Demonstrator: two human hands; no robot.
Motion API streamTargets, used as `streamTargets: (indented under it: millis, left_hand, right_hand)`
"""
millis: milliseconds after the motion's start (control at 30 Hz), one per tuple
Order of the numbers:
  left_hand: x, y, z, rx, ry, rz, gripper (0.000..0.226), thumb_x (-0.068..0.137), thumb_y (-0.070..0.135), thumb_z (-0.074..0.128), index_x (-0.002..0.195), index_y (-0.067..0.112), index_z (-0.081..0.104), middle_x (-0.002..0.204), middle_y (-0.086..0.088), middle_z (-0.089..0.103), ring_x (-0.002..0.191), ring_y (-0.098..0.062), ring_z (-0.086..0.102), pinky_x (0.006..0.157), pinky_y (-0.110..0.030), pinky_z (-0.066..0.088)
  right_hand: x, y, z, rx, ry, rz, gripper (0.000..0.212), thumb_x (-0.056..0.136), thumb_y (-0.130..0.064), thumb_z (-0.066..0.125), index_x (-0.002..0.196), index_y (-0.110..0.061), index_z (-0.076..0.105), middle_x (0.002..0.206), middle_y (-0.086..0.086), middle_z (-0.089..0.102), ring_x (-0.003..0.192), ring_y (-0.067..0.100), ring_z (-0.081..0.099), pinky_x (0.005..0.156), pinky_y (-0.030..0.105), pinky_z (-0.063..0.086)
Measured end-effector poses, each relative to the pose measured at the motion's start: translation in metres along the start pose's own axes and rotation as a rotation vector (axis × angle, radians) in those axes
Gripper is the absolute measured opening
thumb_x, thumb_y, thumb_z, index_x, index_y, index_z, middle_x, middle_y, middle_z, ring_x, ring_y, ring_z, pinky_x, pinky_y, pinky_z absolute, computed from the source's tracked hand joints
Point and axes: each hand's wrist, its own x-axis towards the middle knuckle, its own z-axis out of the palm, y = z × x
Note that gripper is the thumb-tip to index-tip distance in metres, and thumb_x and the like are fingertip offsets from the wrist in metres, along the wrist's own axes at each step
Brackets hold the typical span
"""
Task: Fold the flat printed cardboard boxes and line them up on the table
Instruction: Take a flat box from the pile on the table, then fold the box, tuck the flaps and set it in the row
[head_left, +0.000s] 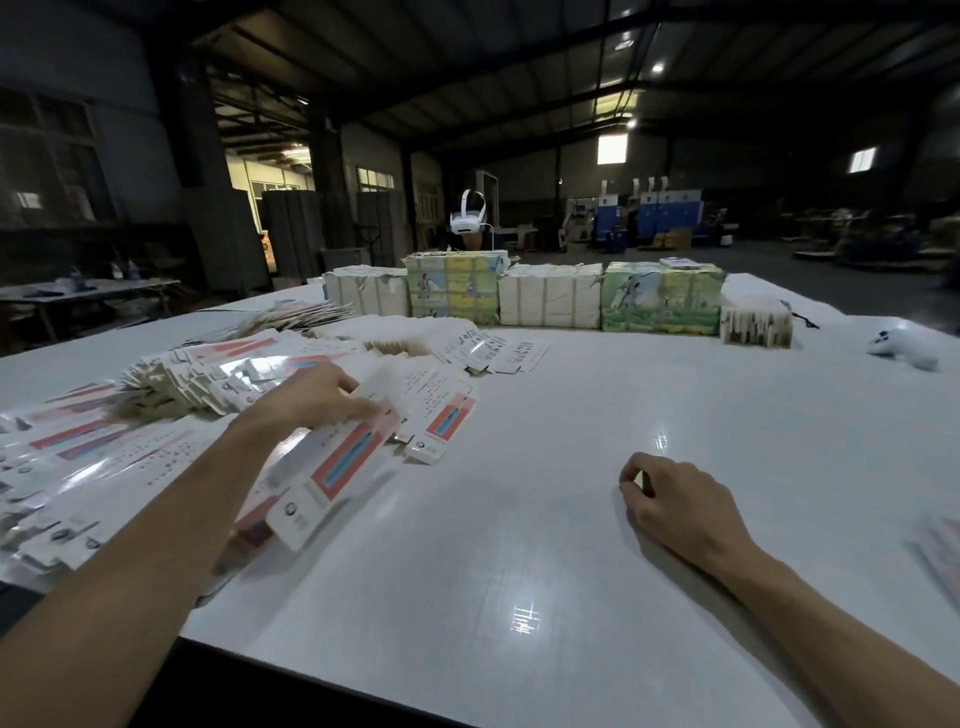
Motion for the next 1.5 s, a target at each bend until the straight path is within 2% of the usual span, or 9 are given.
streamTargets:
  millis: [133, 267, 400, 533, 767, 1067, 1200, 1367, 1500]
  left_hand:
    - [-0.001, 0.055, 0.027, -0.336, -0.182, 0.108, 0.031, 0.099, 0.049, 0.066, 0.108, 0.022, 0.078, 0.087, -0.002, 0.081, 0.076, -0.022, 0.080, 0.058, -0.029, 0.061]
    - [-0.010, 0.118, 0.081, -0.668, -0.458, 0.151, 0.039, 0.109, 0.038, 0.051, 0.125, 0.007, 0.068, 0.104, -0.014, 0.080, 0.075, -0.024, 0.078, 0.063, -0.034, 0.063]
    - [-0.029, 0.171, 0.132, -0.875, -0.680, 0.137, 0.041, 0.111, 0.039, 0.044, 0.112, 0.011, 0.074, 0.094, -0.009, 0.081, 0.069, -0.019, 0.076, 0.060, -0.028, 0.060]
    - [-0.043, 0.198, 0.175, -1.010, -0.741, 0.192, 0.055, 0.108, 0.060, 0.039, 0.100, 0.016, 0.071, 0.080, -0.011, 0.074, 0.066, -0.021, 0.074, 0.062, -0.031, 0.061]
    - [-0.046, 0.193, 0.207, -1.151, -0.561, 0.198, 0.076, 0.083, 0.087, 0.027, 0.072, 0.026, 0.072, 0.068, -0.007, 0.071, 0.056, -0.022, 0.073, 0.053, -0.027, 0.058]
    - [-0.041, 0.187, 0.208, -1.119, -0.508, 0.208, 0.064, 0.109, 0.061, 0.032, 0.083, 0.016, 0.070, 0.070, -0.008, 0.073, 0.053, -0.020, 0.071, 0.051, -0.026, 0.057]
    - [-0.043, 0.187, 0.205, -1.109, -0.546, 0.260, 0.072, 0.109, 0.062, 0.029, 0.074, 0.024, 0.080, 0.074, -0.009, 0.075, 0.059, -0.022, 0.074, 0.056, -0.027, 0.059]
    - [-0.045, 0.190, 0.203, -1.125, -0.628, 0.345, 0.079, 0.101, 0.070, 0.037, 0.128, 0.001, 0.065, 0.116, -0.031, 0.071, 0.093, -0.046, 0.070, 0.092, -0.056, 0.058]
    - [-0.042, 0.189, 0.202, -1.154, -0.729, 0.376, 0.077, 0.107, 0.064, 0.030, 0.130, -0.002, 0.061, 0.113, -0.029, 0.071, 0.088, -0.040, 0.072, 0.081, -0.047, 0.060]
  right_hand:
    - [-0.001, -0.002, -0.003, 0.134, 0.044, 0.013, 0.015, 0.099, -0.024, 0.054, 0.094, -0.036, 0.063, 0.068, -0.013, 0.063, 0.066, 0.008, 0.061, 0.057, 0.024, 0.037]
    - [0.001, -0.004, -0.008, 0.460, 0.321, -0.048, 0.016, 0.102, -0.012, 0.058, 0.107, -0.022, 0.070, 0.066, -0.010, 0.059, 0.057, 0.007, 0.056, 0.057, 0.022, 0.040]
    - [0.006, -0.007, -0.015, 0.513, 0.455, -0.174, 0.028, 0.103, -0.020, 0.060, 0.132, -0.019, 0.062, 0.115, -0.004, 0.060, 0.100, 0.007, 0.059, 0.082, 0.017, 0.050]
    - [0.006, 0.001, -0.015, 0.396, 0.332, -0.177, 0.035, 0.107, -0.032, 0.055, 0.141, -0.026, 0.055, 0.139, -0.010, 0.053, 0.124, 0.010, 0.056, 0.106, 0.040, 0.052]
    - [0.004, -0.006, -0.011, 0.372, 0.212, -0.147, 0.033, 0.108, -0.034, 0.049, 0.137, -0.021, 0.058, 0.135, -0.011, 0.055, 0.117, 0.011, 0.061, 0.099, 0.041, 0.057]
    - [0.003, -0.009, -0.018, 0.361, 0.229, -0.082, 0.030, 0.105, -0.036, 0.059, 0.123, -0.014, 0.068, 0.125, -0.003, 0.066, 0.099, 0.015, 0.072, 0.089, 0.039, 0.062]
    - [0.011, -0.006, -0.024, 0.446, 0.250, -0.080, 0.021, 0.103, -0.031, 0.064, 0.112, -0.012, 0.067, 0.117, 0.000, 0.064, 0.095, 0.007, 0.068, 0.078, 0.019, 0.057]
    - [0.022, 0.000, -0.039, 0.643, 0.187, 0.078, 0.032, 0.105, -0.037, 0.060, 0.095, -0.008, 0.067, 0.126, 0.002, 0.051, 0.113, 0.019, 0.062, 0.086, 0.037, 0.062]
    - [0.020, 0.004, -0.042, 0.686, 0.104, 0.057, 0.039, 0.106, -0.037, 0.059, 0.087, -0.005, 0.070, 0.130, 0.000, 0.054, 0.104, 0.017, 0.067, 0.066, 0.023, 0.059]
